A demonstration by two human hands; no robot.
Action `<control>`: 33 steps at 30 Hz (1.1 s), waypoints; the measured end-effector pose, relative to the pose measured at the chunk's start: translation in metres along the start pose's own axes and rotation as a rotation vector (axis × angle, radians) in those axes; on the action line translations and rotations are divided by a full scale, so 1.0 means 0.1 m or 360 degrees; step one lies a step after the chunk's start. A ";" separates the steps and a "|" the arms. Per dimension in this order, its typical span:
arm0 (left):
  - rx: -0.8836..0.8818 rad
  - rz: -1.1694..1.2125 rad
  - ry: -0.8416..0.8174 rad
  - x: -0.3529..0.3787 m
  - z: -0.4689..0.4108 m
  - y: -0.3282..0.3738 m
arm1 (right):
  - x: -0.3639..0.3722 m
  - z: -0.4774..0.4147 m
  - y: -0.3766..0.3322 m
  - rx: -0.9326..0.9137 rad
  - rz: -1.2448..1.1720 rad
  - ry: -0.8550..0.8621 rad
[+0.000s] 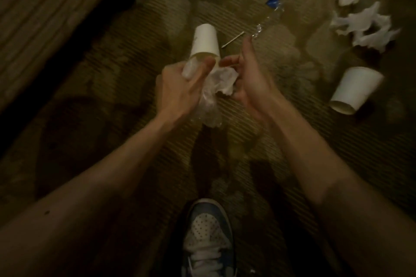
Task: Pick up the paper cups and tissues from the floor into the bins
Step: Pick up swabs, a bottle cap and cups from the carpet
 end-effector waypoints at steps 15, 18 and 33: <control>-0.0079 -0.0173 -0.0441 0.18 -1.05 -0.25 | 0.17 -0.97 -0.16 -0.0255 0.0982 0.0207; -0.0167 -0.0144 -0.0554 0.20 -1.01 -0.34 | 0.26 -0.92 -0.07 -0.0271 0.0926 0.0163; -0.0815 -0.0390 -0.0520 -1.64 0.21 -1.22 | 1.92 0.07 0.57 -0.0113 0.0915 -0.0630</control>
Point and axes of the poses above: each hand's wrist, its own z-axis away from the middle knuckle, its own x-axis out of the palm, y = z × x, the point moved 8 cm from there along -z, towards the middle knuckle, and after that the axes turned 3 degrees about y, right-handed, at the moved point
